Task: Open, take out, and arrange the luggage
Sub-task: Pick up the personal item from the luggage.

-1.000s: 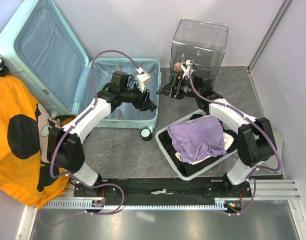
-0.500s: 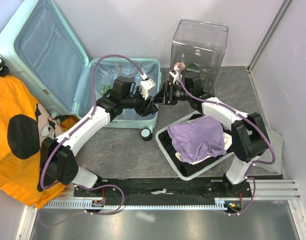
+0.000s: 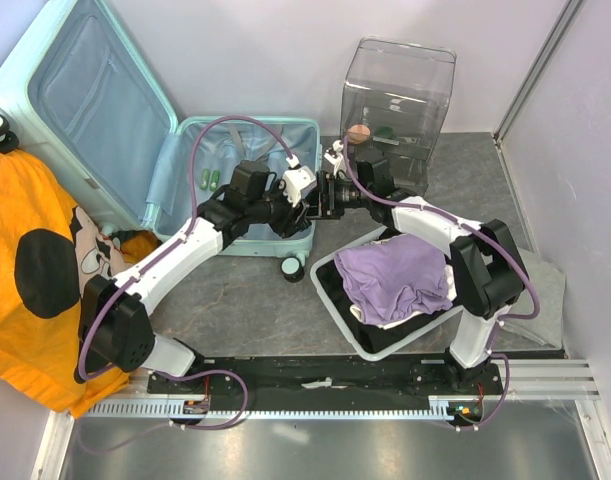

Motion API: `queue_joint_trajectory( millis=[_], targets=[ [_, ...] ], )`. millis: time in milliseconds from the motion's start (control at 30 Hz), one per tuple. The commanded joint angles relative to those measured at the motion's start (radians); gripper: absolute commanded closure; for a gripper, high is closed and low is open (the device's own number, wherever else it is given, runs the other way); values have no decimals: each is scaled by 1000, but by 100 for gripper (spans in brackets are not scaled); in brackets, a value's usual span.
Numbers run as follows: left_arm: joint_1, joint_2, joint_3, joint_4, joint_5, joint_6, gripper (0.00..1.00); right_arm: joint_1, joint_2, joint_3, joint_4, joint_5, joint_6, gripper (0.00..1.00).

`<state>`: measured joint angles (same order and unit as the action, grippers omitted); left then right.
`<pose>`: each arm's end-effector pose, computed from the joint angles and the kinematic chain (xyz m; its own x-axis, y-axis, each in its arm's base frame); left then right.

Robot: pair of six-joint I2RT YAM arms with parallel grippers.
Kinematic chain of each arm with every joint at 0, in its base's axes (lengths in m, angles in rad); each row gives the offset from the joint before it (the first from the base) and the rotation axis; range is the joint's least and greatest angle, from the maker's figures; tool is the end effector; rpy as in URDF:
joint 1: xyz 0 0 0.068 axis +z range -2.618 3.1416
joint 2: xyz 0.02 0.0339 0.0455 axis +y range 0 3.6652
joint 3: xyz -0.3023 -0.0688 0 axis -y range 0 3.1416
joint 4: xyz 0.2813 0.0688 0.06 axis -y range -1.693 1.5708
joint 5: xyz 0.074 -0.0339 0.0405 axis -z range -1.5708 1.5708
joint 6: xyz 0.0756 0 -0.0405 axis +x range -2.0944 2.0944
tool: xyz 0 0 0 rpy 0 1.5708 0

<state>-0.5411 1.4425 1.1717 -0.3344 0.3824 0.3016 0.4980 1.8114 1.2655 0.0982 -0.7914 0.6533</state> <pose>0.3171 -0.2235 0.3139 -0.2456 0.4691 -0.8483 0.8523 0.5214 0.0416 0.3944 0.2757 0.2573 -0.8485 0.0249 -0.5287 -0.4828 0.3728 0.7924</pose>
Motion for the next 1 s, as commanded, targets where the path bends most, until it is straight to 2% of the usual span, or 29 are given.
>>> queue_joint_trajectory(
  millis=[0, 100, 133, 200, 233, 367, 467, 567, 600, 667, 700, 800, 967],
  targets=[
    [-3, -42, -3, 90, -48, 64, 95, 24, 23, 41, 73, -107, 25, 23],
    [-3, -57, -20, 110, -65, 70, 95, 24, 32, 34, 115, -135, 54, 36],
    [-3, -63, -24, 115, -76, 71, 95, 24, 37, 34, 120, -137, 55, 44],
    [-3, -65, -29, 123, -89, 73, 94, 25, 39, 32, 129, -132, 58, 53],
    [-3, -60, -29, 121, -103, 71, 94, 24, 40, 32, 133, -128, 63, 60],
    [-2, -59, -27, 121, -119, 68, 94, 22, 55, 29, 188, -123, 95, 78],
    [-2, -54, -26, 121, -123, 60, 87, 24, 69, 17, 240, -108, 129, 90],
    [-3, -53, -20, 121, -128, 47, 65, 24, 78, 3, 302, -75, 164, 97],
    [-2, -53, -17, 121, -129, 41, 47, 24, 81, 2, 311, -65, 172, 98],
    [0, -56, -7, 118, -129, 22, 34, 22, 86, 2, 330, -40, 177, 100],
    [1, -63, -4, 118, -126, 15, 21, 22, 88, 5, 334, -19, 180, 100],
    [3, -85, -3, 112, -106, 11, 2, 16, 94, 17, 365, 15, 198, 100],
    [9, -106, 19, 77, -89, 17, 1, -1, 98, 38, 394, 64, 209, 100]
  ],
)
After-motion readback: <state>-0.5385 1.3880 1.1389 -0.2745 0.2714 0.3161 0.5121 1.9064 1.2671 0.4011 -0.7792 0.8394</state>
